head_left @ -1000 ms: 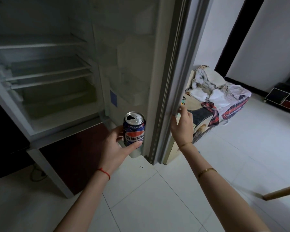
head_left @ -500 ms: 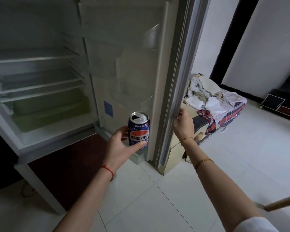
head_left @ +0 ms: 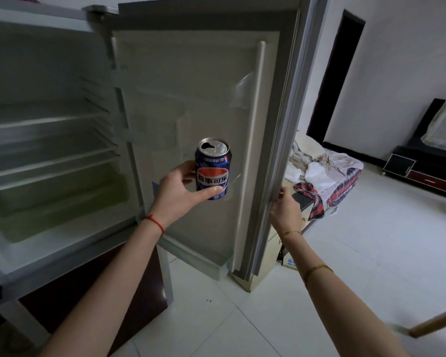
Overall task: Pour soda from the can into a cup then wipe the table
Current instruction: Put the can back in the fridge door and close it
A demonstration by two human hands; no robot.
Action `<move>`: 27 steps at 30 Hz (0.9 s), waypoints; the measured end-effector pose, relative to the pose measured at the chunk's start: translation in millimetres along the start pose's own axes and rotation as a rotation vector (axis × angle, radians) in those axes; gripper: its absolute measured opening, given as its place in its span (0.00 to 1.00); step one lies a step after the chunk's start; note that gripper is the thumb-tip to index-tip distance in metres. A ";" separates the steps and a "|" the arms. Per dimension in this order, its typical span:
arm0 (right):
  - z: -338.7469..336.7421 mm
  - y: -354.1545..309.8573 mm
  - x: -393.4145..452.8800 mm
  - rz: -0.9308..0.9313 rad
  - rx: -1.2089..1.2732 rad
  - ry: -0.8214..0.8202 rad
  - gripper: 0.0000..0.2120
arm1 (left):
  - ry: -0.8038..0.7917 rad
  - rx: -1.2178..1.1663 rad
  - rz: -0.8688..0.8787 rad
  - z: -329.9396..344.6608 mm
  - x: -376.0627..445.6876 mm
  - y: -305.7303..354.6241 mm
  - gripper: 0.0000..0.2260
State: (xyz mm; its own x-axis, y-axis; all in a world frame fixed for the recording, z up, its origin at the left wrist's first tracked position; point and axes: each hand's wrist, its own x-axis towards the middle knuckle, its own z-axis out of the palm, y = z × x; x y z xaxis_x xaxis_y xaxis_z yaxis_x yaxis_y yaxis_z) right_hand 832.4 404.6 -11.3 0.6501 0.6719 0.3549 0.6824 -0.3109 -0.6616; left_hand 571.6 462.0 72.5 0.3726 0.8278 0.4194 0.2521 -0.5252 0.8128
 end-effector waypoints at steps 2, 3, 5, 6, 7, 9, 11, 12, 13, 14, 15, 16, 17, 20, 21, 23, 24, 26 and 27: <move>1.4 0.2 3.0 0.009 -0.013 0.014 0.10 | -0.014 0.007 0.019 -2.3 17.4 3.4 0.23; 2.5 1.0 4.4 0.009 -0.012 0.016 0.10 | -0.022 0.007 0.024 -2.7 25.8 3.4 0.23; 4.7 2.7 7.1 -0.002 -0.007 0.017 0.10 | -0.027 0.015 0.025 -2.2 42.7 -0.2 0.23; 5.0 3.1 8.5 -0.007 -0.008 0.019 0.10 | -0.034 0.025 0.020 -1.3 50.4 -2.9 0.25; 5.7 3.9 10.0 -0.007 -0.014 0.020 0.10 | -0.044 0.037 0.008 -0.6 57.6 -6.6 0.26; 6.9 4.6 12.2 -0.005 -0.023 0.022 0.10 | -0.078 0.067 -0.012 0.5 68.2 -12.0 0.27; 7.7 5.3 12.9 -0.004 -0.036 0.022 0.11 | -0.121 0.092 -0.024 0.5 74.0 -14.2 0.25; 8.1 5.8 13.3 -0.006 -0.036 0.024 0.11 | -0.140 0.101 -0.026 0.6 76.1 -14.9 0.24; 8.5 6.3 13.5 -0.007 -0.033 0.029 0.12 | -0.157 0.112 -0.028 0.2 77.7 -15.1 0.23; 8.8 6.6 13.8 -0.009 -0.029 0.033 0.12 | -0.176 0.126 -0.030 0.0 79.3 -15.2 0.23; 9.2 6.5 14.2 -0.008 -0.027 0.036 0.13 | -0.196 0.138 -0.032 0.4 80.6 -15.4 0.23; 9.0 6.2 14.5 -0.008 -0.024 0.037 0.13 | -0.212 0.150 -0.032 1.3 82.0 -16.3 0.23; 9.3 6.2 15.2 -0.009 -0.020 0.038 0.13 | -0.224 0.161 -0.033 2.1 83.3 -17.4 0.24; 10.5 6.8 17.7 -0.012 -0.008 0.040 0.10 | -0.264 0.190 -0.051 5.7 87.1 -22.6 0.23; 10.7 7.0 18.1 -0.010 -0.007 0.040 0.10 | -0.274 0.207 -0.055 6.9 88.0 -24.6 0.23; 11.4 7.8 18.1 -0.002 -0.007 0.042 0.10 | -0.271 0.237 -0.070 8.3 88.8 -27.1 0.24; 11.4 7.9 17.7 0.000 -0.005 0.044 0.10 | -0.266 0.242 -0.084 8.6 88.4 -26.8 0.24; 11.6 7.6 17.2 -0.004 -0.005 0.045 0.10 | -0.262 0.264 -0.111 10.1 86.1 -25.3 0.24; 11.8 7.6 17.1 -0.007 -0.006 0.045 0.10 | -0.264 0.281 -0.116 11.0 84.8 -24.6 0.24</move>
State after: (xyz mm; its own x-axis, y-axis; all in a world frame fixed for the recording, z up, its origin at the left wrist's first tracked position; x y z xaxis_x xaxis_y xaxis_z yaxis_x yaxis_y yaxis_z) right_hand 844.7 421.7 -18.0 0.6593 0.6434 0.3891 0.6891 -0.3099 -0.6550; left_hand 606.9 542.9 83.7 0.5344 0.8251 0.1834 0.5266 -0.4948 0.6913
